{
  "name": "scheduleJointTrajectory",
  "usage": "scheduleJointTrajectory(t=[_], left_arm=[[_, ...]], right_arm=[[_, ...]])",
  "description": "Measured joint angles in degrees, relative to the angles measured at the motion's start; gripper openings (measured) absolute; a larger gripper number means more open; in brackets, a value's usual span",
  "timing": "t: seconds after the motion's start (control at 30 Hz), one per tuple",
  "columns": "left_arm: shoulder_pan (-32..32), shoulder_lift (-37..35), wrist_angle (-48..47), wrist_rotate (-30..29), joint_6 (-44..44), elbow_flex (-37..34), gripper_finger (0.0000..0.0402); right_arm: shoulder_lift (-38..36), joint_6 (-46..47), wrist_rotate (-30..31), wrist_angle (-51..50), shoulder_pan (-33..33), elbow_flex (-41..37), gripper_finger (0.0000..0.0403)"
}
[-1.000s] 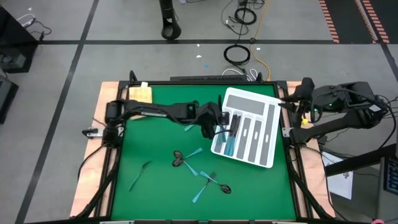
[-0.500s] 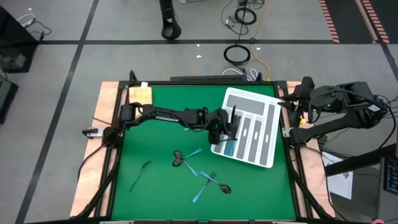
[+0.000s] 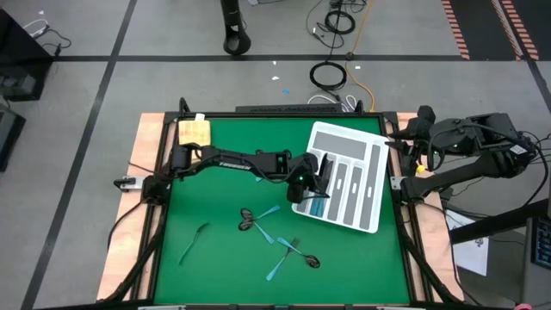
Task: Sort silverware
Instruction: Put the blue table knife into the white cutlery tray, then put the blue spoon into the white cutlery tray
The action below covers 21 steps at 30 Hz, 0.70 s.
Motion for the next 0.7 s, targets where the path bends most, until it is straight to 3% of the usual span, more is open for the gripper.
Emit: scheduleJointTrajectory(t=[0.33, 0.43, 0.57, 0.7], left_arm=[[-0.10, 0.00, 0.27, 3.31, -0.41, -0.02, 0.0084], [-0.17, 0.00, 2.02, -0.88, -5.77, -0.03, 0.0085], [-1.28, -3.51, 9.02, -14.21, -27.33, 0.03, 0.0086], [-2.17, -12.65, 4.00, -25.49, -67.72, 1.44, 0.0086]], right_arm=[[-0.02, -0.39, -0.28, 0.00, -0.02, 0.00, 0.0096], [0.00, -0.39, -0.45, 0.00, -0.01, 0.02, 0.0096], [0.02, -0.33, -1.97, -0.02, -0.02, 0.02, 0.0096], [0.00, -0.45, -1.99, -0.02, -0.01, 0.01, 0.0096]])
